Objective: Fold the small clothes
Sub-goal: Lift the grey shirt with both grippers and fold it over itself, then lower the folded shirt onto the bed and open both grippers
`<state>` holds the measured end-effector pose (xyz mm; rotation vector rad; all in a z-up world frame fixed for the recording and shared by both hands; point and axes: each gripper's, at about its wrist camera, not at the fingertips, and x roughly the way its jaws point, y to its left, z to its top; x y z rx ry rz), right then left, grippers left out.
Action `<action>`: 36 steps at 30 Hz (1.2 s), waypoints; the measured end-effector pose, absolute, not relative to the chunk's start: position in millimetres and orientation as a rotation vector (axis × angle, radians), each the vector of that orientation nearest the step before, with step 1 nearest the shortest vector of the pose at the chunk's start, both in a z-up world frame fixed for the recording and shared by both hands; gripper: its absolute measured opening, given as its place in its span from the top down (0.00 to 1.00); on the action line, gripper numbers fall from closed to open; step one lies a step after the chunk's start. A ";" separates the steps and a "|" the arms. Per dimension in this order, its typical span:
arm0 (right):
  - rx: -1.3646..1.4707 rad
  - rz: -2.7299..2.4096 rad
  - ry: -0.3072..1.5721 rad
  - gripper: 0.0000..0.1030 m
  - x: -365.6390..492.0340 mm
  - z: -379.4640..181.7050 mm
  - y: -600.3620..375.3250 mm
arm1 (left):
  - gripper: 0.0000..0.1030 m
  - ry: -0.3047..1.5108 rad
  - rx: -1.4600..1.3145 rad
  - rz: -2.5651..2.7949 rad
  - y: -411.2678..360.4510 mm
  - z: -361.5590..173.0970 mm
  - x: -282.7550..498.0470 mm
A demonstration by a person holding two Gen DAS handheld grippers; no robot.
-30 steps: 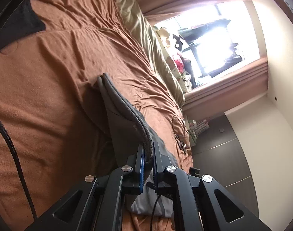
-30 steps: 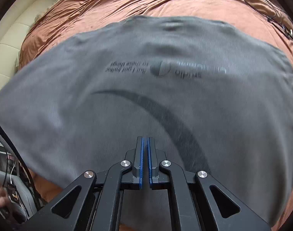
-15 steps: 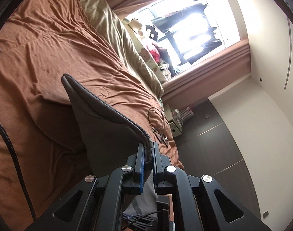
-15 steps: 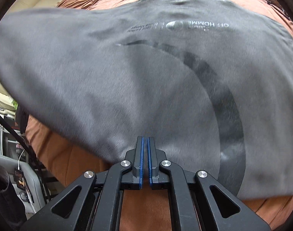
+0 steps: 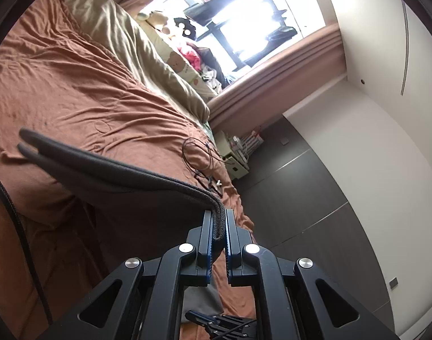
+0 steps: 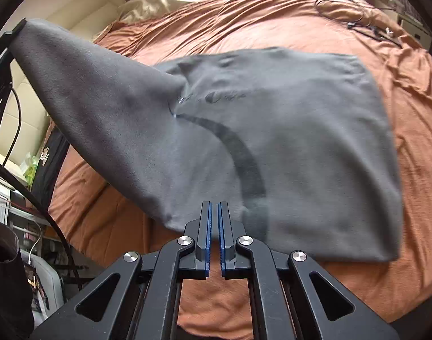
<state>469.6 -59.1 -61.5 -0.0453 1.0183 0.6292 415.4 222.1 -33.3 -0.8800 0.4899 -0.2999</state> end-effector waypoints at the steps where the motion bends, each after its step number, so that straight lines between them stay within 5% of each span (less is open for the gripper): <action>1: -0.049 0.617 1.004 0.94 468.4 -57.5 -66.2 | 0.94 0.494 -0.875 -0.312 216.2 -31.3 418.8; 5: -0.039 0.579 0.948 0.46 452.5 -46.8 -85.3 | 0.94 0.520 -0.846 -0.361 190.0 -26.4 432.9; 6: -0.036 0.570 0.930 0.42 447.9 -44.1 -91.5 | 0.94 0.528 -0.839 -0.372 183.7 -25.8 436.2; 30: 0.136 0.444 0.965 0.42 417.4 -59.6 -212.9 | 0.92 0.911 -0.616 -0.575 18.3 -98.4 500.9; 32: 0.139 0.441 0.973 0.42 421.5 -62.6 -215.5 | 0.86 0.958 -0.593 -0.570 14.1 -108.7 504.2; 36: 0.125 0.450 0.984 0.42 429.2 -66.7 -211.3 | 0.51 0.965 -0.629 -0.547 31.8 -118.2 500.9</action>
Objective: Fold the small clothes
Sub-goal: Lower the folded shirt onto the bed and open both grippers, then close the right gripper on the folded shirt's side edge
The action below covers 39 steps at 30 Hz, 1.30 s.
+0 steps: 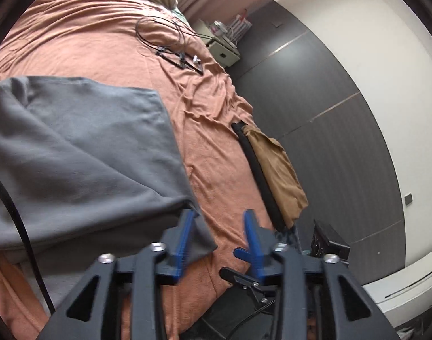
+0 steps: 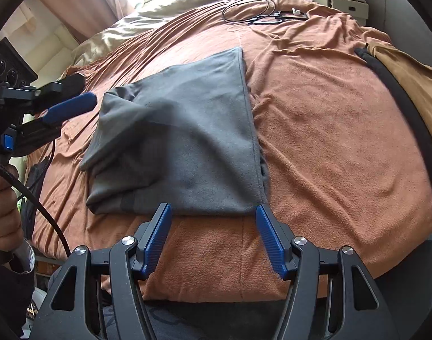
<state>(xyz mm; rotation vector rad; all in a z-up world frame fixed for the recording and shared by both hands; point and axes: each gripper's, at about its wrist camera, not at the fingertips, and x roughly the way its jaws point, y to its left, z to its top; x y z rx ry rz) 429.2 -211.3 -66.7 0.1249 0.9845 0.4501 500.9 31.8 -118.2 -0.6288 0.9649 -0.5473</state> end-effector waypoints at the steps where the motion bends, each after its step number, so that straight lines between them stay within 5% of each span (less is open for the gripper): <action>1: 0.118 0.453 0.987 0.42 431.3 -67.3 -209.6 | 0.48 0.958 -0.625 -0.532 35.0 -119.4 499.2; 29: -0.499 0.506 1.003 0.46 538.4 -81.4 -101.4 | 0.47 1.122 -0.636 -0.135 152.0 -213.4 436.5; 39: -0.808 0.572 0.935 0.67 530.2 -100.0 -47.4 | 0.47 1.188 -0.618 -0.122 136.0 -238.7 440.9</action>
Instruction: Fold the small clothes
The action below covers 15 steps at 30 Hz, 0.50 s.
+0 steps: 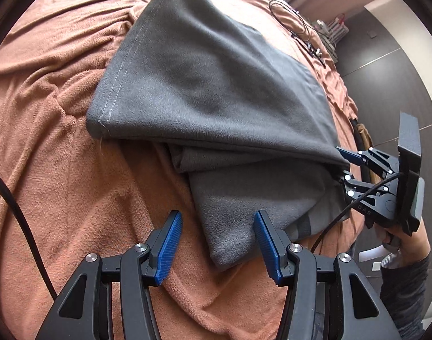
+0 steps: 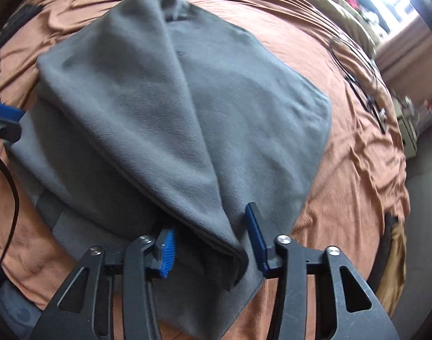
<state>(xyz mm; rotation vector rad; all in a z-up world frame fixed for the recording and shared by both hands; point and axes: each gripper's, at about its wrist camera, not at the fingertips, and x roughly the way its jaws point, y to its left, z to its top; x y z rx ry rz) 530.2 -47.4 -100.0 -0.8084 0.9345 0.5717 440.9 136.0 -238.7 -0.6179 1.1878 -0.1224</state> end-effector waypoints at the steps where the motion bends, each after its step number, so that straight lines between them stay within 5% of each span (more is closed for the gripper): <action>1: -0.807 0.581 0.933 0.70 530.2 -100.7 -46.4 | 0.47 1.189 -0.611 -0.120 135.4 -239.4 441.1; 6: -0.634 0.631 0.967 0.92 543.3 -88.1 -64.3 | 0.47 1.198 -0.596 -0.117 135.5 -240.4 439.7; 15: -0.234 0.734 1.066 0.95 557.0 -62.2 -122.6 | 0.48 1.201 -0.551 -0.100 130.0 -237.6 437.7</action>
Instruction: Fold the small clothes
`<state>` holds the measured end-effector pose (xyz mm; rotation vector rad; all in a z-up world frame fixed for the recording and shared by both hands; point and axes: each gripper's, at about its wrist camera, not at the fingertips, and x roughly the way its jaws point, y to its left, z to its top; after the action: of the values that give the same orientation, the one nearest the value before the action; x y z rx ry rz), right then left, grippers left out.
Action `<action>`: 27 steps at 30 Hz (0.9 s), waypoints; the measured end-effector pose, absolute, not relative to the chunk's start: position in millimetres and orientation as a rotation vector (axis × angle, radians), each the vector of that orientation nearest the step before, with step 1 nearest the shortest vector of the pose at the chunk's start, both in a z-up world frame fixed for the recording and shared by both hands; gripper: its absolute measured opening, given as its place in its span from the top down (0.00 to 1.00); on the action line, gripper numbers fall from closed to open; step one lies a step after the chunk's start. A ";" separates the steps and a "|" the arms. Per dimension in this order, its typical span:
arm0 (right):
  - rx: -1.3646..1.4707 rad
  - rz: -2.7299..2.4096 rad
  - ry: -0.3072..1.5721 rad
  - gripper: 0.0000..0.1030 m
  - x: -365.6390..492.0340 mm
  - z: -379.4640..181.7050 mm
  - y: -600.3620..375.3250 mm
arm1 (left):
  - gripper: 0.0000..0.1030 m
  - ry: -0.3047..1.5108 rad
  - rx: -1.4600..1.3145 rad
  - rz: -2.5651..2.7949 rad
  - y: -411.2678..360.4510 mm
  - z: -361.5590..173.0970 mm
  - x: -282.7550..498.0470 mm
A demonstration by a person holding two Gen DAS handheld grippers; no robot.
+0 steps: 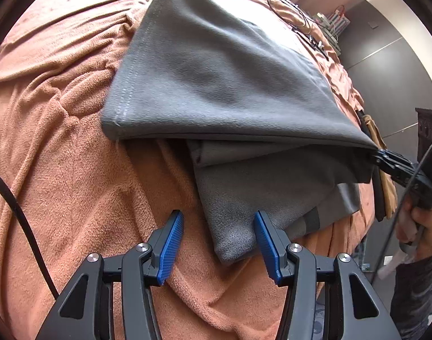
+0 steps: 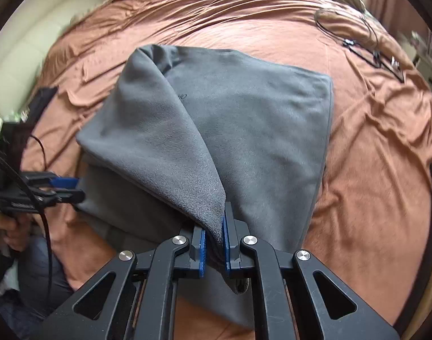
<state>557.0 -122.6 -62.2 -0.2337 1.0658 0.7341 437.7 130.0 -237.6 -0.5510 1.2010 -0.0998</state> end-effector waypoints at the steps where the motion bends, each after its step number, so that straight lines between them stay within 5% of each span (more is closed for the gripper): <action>1: -0.197 0.741 1.076 0.95 556.9 -61.6 -128.7 | 0.48 1.201 -0.547 -0.098 130.9 -237.5 436.4; 13: 0.155 0.813 1.166 0.95 560.5 -74.8 -209.1 | 0.55 1.229 -0.467 -0.097 126.1 -235.7 435.8; 27: 0.125 0.718 1.207 0.95 559.4 -114.8 -224.8 | 0.57 1.225 -0.519 -0.115 130.3 -242.3 439.9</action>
<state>559.4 -224.8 -114.8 0.1254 1.2067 0.7181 439.9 130.3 -242.3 -0.5191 1.2254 -0.1153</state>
